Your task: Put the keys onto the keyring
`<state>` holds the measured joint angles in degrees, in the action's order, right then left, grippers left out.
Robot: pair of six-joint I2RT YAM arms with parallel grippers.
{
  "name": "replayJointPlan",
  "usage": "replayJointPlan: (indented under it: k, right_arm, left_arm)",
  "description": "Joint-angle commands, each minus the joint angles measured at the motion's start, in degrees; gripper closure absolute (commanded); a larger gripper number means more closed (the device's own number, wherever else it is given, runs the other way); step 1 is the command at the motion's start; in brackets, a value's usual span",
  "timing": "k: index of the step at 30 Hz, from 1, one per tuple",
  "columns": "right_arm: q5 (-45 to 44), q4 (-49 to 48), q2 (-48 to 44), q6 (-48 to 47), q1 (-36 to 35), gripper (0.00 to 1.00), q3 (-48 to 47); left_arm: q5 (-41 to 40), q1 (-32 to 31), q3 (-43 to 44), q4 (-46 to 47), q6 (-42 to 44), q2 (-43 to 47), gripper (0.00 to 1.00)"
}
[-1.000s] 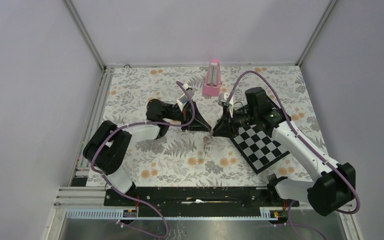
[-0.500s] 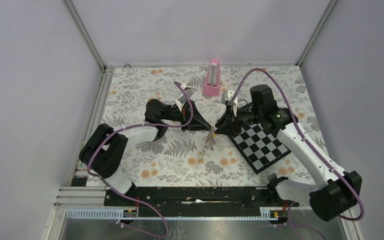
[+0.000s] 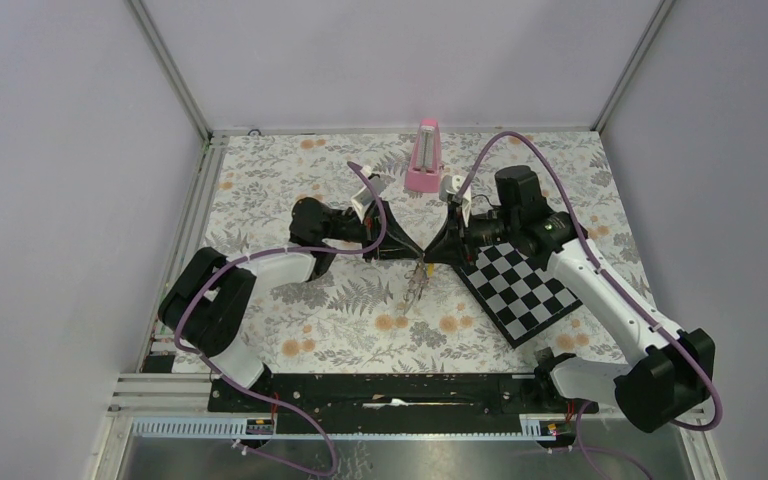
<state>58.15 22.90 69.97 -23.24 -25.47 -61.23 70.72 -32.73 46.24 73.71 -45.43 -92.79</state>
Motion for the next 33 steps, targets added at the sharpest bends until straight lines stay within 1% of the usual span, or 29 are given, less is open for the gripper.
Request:
replayJointPlan:
  k: [1,5,6,8,11,13,14,17,18,19,20,23,27,33]
  right_arm:
    - [1.6,-2.6,0.4,1.4,0.2,0.76,0.1]
    - [1.5,-2.2,0.3,0.9,0.2,0.86,0.2]
    - [1.1,-1.8,0.2,0.5,0.2,0.92,0.0]
    - [0.0,0.4,0.0,-0.9,0.2,1.00,-0.9]
    - [-3.1,4.6,-0.5,-4.1,0.0,1.00,-3.4]
    - [-6.4,8.1,-0.4,-6.2,-0.7,1.00,-5.5]
    - [-8.5,10.1,-0.1,-7.8,-1.3,1.00,-6.9]
    - [-14.9,16.6,1.7,-11.0,-4.3,1.00,-11.0]
    - [-16.3,17.9,2.2,-11.4,-5.0,1.00,-11.9]
    - [-17.3,18.7,2.7,-11.7,-5.5,1.00,-12.5]
    - [-18.1,19.3,3.0,-11.7,-5.8,1.00,-13.0]
    - [-20.4,21.4,4.5,-12.1,-6.6,1.00,-14.9]
    - [-20.7,22.2,5.6,-11.8,-7.2,1.00,-16.5]
    - [-21.1,22.4,6.5,-11.5,-7.5,1.00,-17.4]
  left_arm:
    - [-1.5,0.0,0.1,3.3,0.9,1.5,1.00]
    - [-1.7,0.0,-0.1,3.3,1.0,1.5,1.00]
    - [-1.7,0.0,-0.1,3.3,1.0,1.5,1.00]
    - [-1.6,0.1,-0.2,3.3,1.2,1.6,1.00]
    - [-0.7,0.2,0.2,1.1,3.7,1.9,1.00]
    - [-0.3,0.5,1.0,-6.9,9.2,2.8,0.98]
    - [-0.3,0.6,1.8,-13.3,13.5,3.7,0.93]
    - [-3.2,0.4,7.1,-42.0,34.6,6.5,0.82]
    - [-4.1,0.2,9.7,-49.9,40.7,6.6,0.79]
    - [-4.3,0.2,11.9,-55.8,45.8,6.3,0.78]
    - [-4.4,0.2,13.2,-58.9,48.0,6.3,0.76]
    - [-4.6,0.1,13.5,-59.6,49.4,6.8,0.71]
    - [-4.2,-0.4,13.2,-59.6,50.6,6.9,0.64]
    - [-2.9,-1.3,12.8,-59.1,51.3,6.7,0.58]
